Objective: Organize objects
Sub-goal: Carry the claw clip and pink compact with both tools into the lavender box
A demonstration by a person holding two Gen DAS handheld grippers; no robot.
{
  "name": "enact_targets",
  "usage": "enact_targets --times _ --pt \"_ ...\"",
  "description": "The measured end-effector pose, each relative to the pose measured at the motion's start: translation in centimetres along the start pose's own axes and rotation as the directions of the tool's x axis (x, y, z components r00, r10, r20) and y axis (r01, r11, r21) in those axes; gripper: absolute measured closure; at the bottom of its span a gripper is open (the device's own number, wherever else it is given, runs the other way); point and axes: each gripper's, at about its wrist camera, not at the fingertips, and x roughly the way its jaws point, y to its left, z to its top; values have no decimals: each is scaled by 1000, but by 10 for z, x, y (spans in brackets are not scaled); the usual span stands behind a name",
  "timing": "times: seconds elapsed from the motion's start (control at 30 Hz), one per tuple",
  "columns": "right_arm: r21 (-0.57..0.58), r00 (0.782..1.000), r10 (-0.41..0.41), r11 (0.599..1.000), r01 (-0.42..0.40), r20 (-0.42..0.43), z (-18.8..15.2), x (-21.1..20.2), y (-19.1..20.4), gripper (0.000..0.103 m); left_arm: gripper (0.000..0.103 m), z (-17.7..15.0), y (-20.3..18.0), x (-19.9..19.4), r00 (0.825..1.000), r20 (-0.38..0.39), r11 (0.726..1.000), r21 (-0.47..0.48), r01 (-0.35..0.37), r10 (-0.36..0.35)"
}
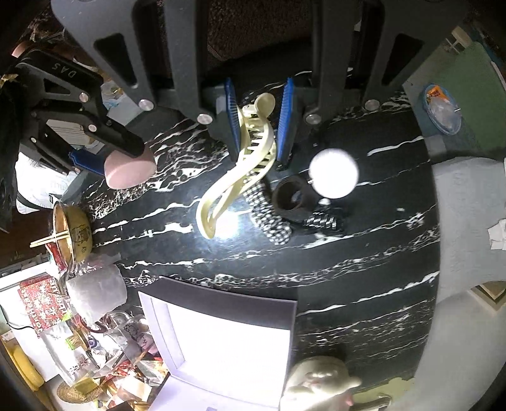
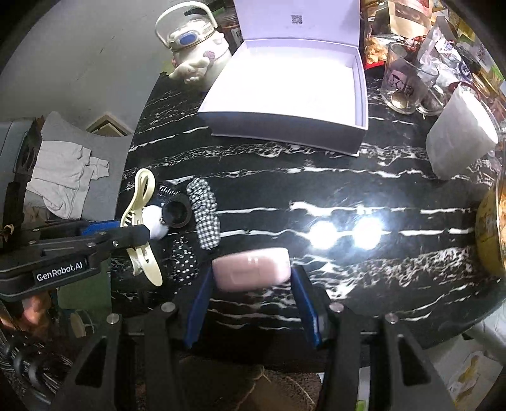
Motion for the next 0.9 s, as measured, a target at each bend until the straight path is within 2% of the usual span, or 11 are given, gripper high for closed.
enact_targets --times 0.47,0.9 --pt "-30 999 30 999 -31 -18 28 2 -51 52 82 35 -41 25 1000 -2 997 -71 3 -3" --pt "-61 996 79 995 -81 -42 64 13 -72 52 82 71 -50 37 999 -20 990 -136 -36 34"
